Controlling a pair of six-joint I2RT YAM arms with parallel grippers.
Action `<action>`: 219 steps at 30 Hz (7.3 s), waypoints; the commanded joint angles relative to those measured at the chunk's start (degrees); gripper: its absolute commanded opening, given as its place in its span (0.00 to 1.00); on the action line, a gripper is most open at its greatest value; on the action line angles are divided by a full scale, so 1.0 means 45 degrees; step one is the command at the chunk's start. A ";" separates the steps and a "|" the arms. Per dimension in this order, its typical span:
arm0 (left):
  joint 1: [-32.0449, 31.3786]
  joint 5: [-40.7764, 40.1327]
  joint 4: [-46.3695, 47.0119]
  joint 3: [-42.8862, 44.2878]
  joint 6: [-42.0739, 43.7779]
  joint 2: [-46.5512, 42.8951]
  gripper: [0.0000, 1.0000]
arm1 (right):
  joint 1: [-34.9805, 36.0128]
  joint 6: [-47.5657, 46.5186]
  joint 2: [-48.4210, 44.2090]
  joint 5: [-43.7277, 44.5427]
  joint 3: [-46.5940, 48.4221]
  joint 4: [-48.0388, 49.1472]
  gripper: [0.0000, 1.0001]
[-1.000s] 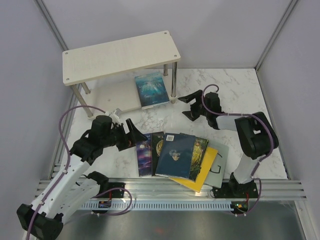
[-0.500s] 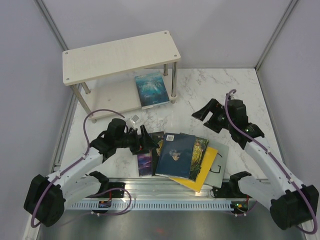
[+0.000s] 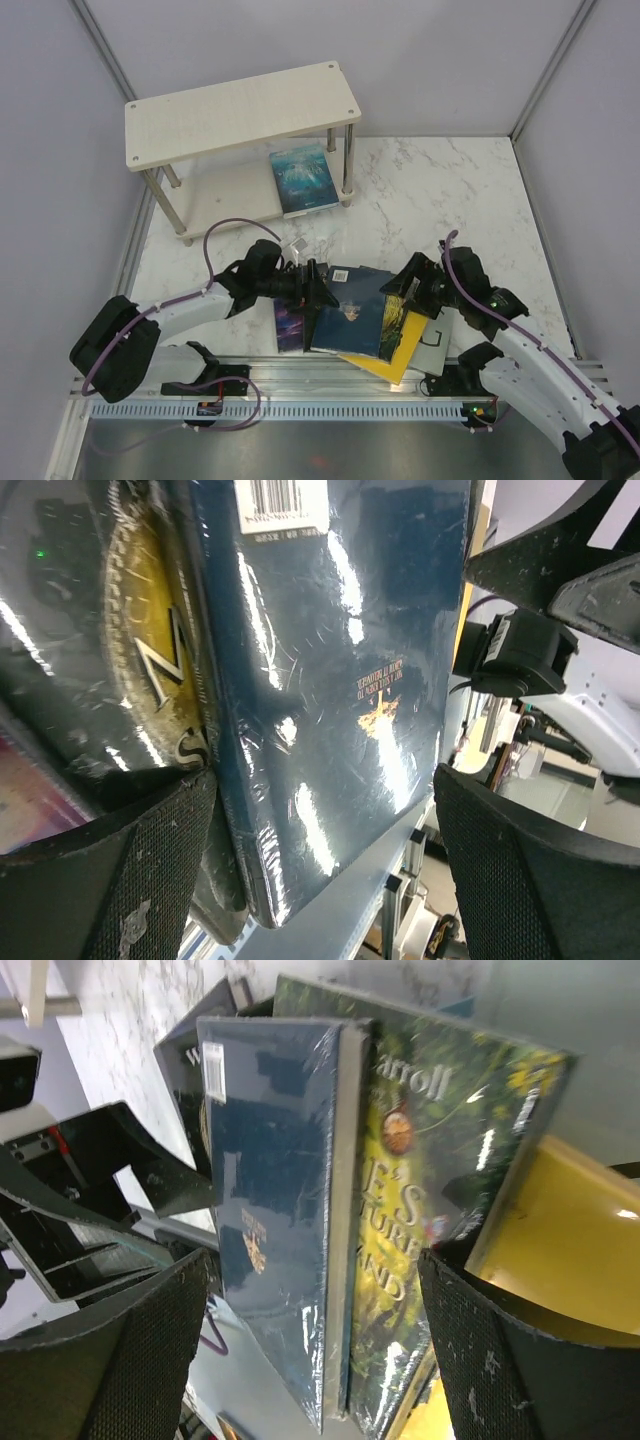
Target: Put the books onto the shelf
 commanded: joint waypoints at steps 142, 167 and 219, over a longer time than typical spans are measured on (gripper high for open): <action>0.6472 -0.0965 -0.5072 0.1485 -0.0270 -0.6762 1.00 | 0.1457 0.6886 1.1273 -0.2813 0.5796 1.8671 0.00; 0.6511 -0.1590 -0.8493 0.2658 0.1508 -0.8209 0.99 | 0.0090 0.6906 1.7819 -0.3244 0.9803 1.8690 0.27; 0.6530 -0.1239 -0.7946 0.2032 0.2094 -0.6705 0.97 | -0.0300 0.4816 1.7839 -0.4573 1.0251 1.3849 0.83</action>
